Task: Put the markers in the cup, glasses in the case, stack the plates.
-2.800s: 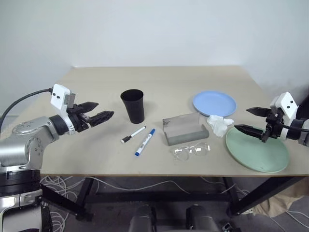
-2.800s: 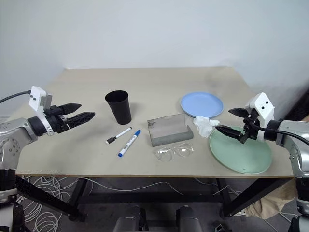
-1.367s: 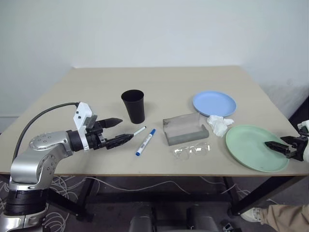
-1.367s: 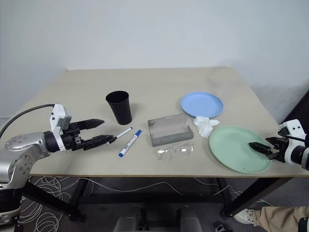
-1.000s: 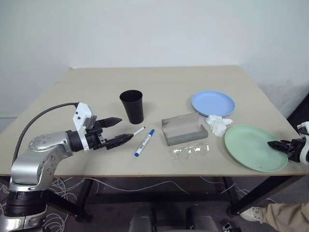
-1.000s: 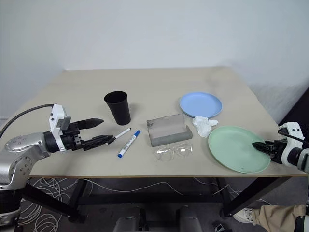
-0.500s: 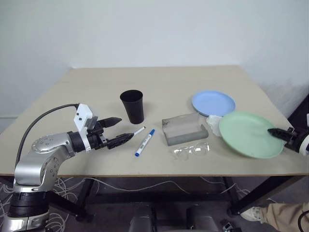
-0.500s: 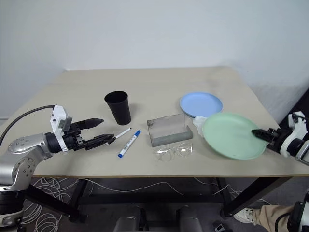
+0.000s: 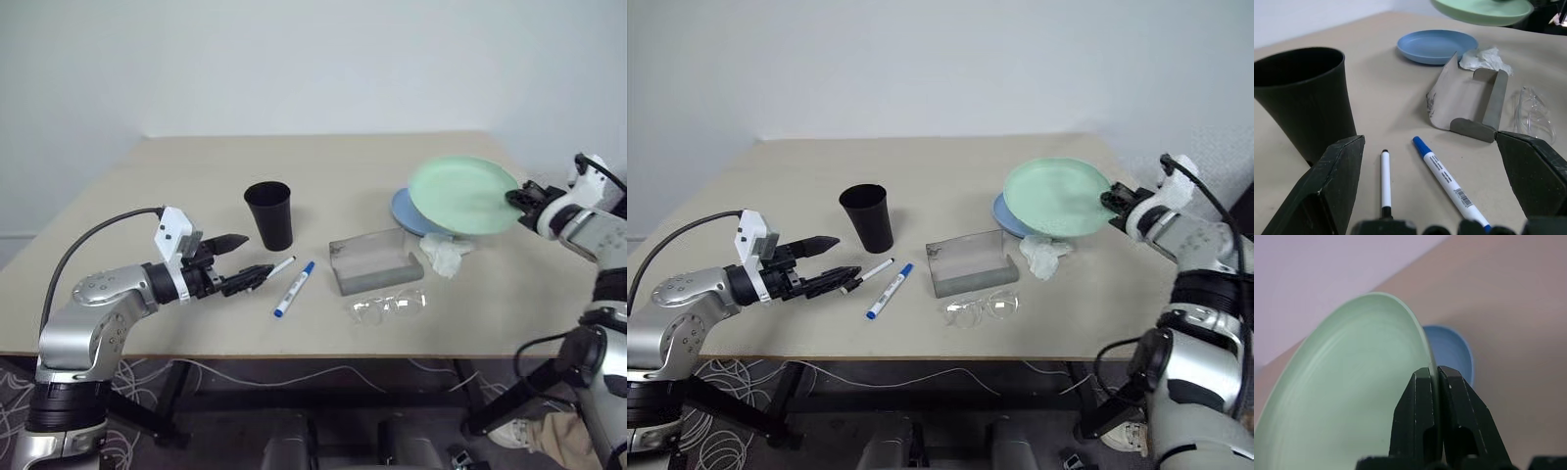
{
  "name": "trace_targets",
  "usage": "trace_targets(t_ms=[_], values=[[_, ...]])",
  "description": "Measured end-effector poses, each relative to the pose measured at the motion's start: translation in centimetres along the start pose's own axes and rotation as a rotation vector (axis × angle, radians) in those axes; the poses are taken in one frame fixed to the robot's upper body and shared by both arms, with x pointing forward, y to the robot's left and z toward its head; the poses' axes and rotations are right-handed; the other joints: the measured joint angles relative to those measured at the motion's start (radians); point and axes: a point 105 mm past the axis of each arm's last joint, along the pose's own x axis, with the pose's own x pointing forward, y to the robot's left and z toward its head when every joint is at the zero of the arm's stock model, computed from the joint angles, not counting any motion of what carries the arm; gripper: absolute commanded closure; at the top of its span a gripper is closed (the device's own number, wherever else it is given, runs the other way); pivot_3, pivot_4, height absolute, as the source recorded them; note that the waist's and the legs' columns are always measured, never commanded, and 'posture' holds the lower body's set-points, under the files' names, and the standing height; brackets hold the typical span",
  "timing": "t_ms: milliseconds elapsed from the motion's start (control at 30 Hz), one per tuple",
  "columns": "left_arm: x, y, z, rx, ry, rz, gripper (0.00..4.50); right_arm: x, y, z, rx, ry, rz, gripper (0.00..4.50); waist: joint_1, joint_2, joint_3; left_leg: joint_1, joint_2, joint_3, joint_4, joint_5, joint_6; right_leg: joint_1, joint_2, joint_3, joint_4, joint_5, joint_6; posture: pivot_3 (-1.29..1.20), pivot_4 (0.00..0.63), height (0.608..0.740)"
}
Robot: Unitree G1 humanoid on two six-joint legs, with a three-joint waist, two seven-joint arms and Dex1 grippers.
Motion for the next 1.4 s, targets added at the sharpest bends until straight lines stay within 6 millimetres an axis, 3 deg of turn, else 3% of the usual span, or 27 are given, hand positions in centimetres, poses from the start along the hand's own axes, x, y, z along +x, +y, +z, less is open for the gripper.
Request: trace_targets(t_ms=[167,367,400,567,767,800,1000,1133,1267,1400], values=[[0.2,0.1,-0.1,-0.008,-0.005,0.014,0.0,2.8,1.1,-0.8,0.016,-0.039,-0.096,4.46,-0.011,0.0,0.0,-0.002,0.0,0.0,0.002,0.0,0.0,-0.002,-0.002,0.001,0.001,0.0,0.0,0.0,0.0,0.612],[0.2,0.2,-0.2,-0.012,-0.009,0.033,0.0,4.2,0.9,-2.1,0.018,-0.063,-0.181,4.46,-0.014,0.001,0.0,-0.002,0.0,0.0,0.002,0.0,0.0,-0.002,-0.002,0.001,0.002,0.0,0.0,0.0,0.0,0.612],[0.2,0.2,-0.2,-0.013,-0.009,0.036,0.0,4.3,0.7,-2.5,0.024,-0.062,-0.191,3.94,-0.016,0.001,0.0,-0.002,0.0,0.0,0.002,0.0,0.0,-0.002,-0.002,0.001,0.003,0.0,0.0,0.0,0.0,0.612],[0.3,0.2,-0.3,-0.015,-0.01,0.047,0.0,5.1,0.9,-4.6,0.045,-0.051,-0.203,2.4,-0.029,0.001,0.0,-0.002,0.0,0.0,0.002,0.0,0.0,-0.002,-0.002,0.001,0.005,0.001,0.0,0.0,0.0,0.612],[0.3,0.0,-0.2,-0.007,-0.011,0.051,0.0,5.3,1.5,-5.0,0.036,-0.047,-0.171,0.24,-0.03,0.001,0.0,-0.001,0.0,0.0,0.003,0.0,0.0,-0.003,-0.002,0.001,0.007,0.0,0.0,0.0,0.0,0.612],[0.3,0.0,-0.2,-0.007,-0.011,0.053,0.0,5.3,1.7,-5.0,0.01,-0.042,-0.157,0.03,-0.03,0.001,0.0,-0.001,0.0,0.0,0.003,0.0,0.0,-0.003,-0.002,0.001,0.007,0.0,0.0,0.0,0.0,0.612],[0.3,0.0,-0.2,-0.005,-0.013,0.055,0.0,4.8,3.1,-3.6,-0.272,0.02,-0.006,0.03,-0.03,0.002,0.0,0.0,0.0,0.0,0.001,0.0,0.0,-0.001,-0.002,0.001,0.005,0.0,0.0,0.0,0.0,0.612],[0.3,-0.1,-0.2,-0.006,-0.014,0.053,0.0,3.4,3.6,-2.7,-0.452,0.071,0.104,0.03,-0.028,0.002,0.0,0.002,0.0,-0.001,-0.002,0.0,0.0,0.002,-0.002,-0.001,0.001,0.0,0.0,0.0,0.0,0.612],[0.4,-0.1,-0.2,-0.007,-0.014,0.05,0.0,1.2,3.4,-4.7,-0.636,0.213,0.215,0.03,-0.028,0.003,0.0,0.002,0.0,-0.001,-0.005,0.0,0.0,0.003,-0.002,-0.001,0.0,0.0,0.0,0.0,0.0,0.612],[0.5,-0.1,-0.1,-0.004,-0.016,0.041,0.0,-0.3,4.0,-6.6,-0.695,0.302,0.288,0.03,-0.029,0.003,0.0,0.004,0.0,-0.001,-0.004,0.0,0.0,0.003,-0.001,0.0,-0.002,0.0,0.0,0.0,0.0,0.612]])
